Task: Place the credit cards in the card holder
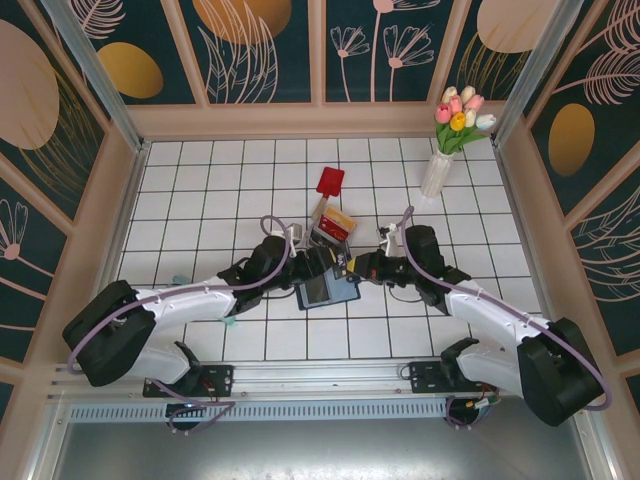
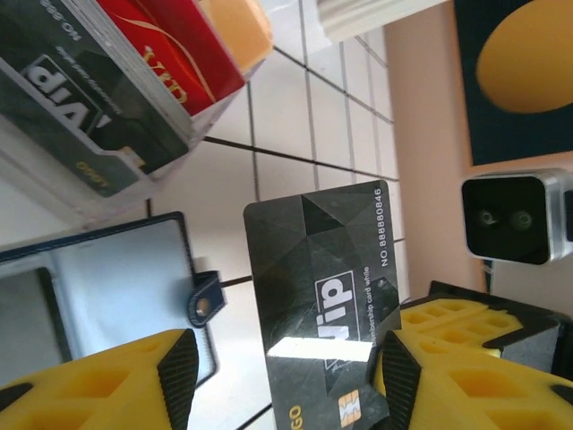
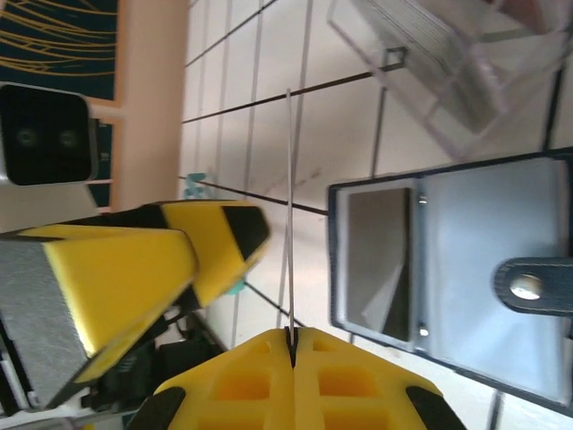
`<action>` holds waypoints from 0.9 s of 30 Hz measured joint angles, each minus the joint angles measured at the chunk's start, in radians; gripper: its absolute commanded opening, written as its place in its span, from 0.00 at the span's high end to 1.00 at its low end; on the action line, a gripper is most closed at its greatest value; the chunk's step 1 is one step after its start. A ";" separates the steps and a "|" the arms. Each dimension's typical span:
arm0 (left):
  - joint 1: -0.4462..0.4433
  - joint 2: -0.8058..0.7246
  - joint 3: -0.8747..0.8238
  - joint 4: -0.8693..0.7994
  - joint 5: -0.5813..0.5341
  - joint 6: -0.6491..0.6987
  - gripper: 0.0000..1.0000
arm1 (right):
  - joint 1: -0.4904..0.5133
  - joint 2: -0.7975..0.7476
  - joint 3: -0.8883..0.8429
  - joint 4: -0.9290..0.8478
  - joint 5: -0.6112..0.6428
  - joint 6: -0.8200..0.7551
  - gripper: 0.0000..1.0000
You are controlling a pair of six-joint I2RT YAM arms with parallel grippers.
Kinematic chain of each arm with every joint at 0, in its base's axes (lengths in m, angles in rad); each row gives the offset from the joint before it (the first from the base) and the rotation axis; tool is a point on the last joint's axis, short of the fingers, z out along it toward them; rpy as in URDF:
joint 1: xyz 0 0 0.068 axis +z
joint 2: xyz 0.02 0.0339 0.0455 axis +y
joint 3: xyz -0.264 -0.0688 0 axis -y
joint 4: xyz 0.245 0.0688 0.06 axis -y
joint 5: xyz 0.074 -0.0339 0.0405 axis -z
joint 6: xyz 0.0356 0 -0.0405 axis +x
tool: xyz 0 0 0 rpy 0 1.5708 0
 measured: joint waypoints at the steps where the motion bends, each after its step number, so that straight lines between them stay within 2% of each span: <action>1: 0.000 0.004 -0.009 0.027 0.005 -0.016 0.41 | 0.000 0.000 -0.001 0.016 -0.011 0.009 1.00; 4: 0.000 0.013 -0.030 0.094 0.015 -0.059 0.46 | 0.000 -0.002 -0.010 0.063 -0.039 0.035 1.00; 11: 0.020 0.030 -0.089 0.276 0.041 -0.154 0.76 | -0.003 -0.008 -0.029 0.126 -0.084 0.071 1.00; 16: 0.050 0.030 -0.125 0.345 0.056 -0.188 0.90 | -0.020 -0.009 -0.047 0.143 -0.088 0.085 0.98; 19: 0.054 0.025 -0.127 0.354 0.066 -0.187 0.89 | -0.024 -0.008 -0.051 0.150 -0.090 0.086 0.99; 23: 0.055 0.022 -0.127 0.359 0.069 -0.188 0.79 | -0.024 -0.008 -0.055 0.170 -0.093 0.092 0.99; 25: 0.055 0.013 -0.133 0.360 0.068 -0.185 0.66 | -0.024 -0.008 -0.061 0.188 -0.099 0.102 1.00; 27: 0.056 0.000 -0.140 0.360 0.066 -0.187 0.60 | -0.024 -0.008 -0.064 0.207 -0.103 0.117 1.00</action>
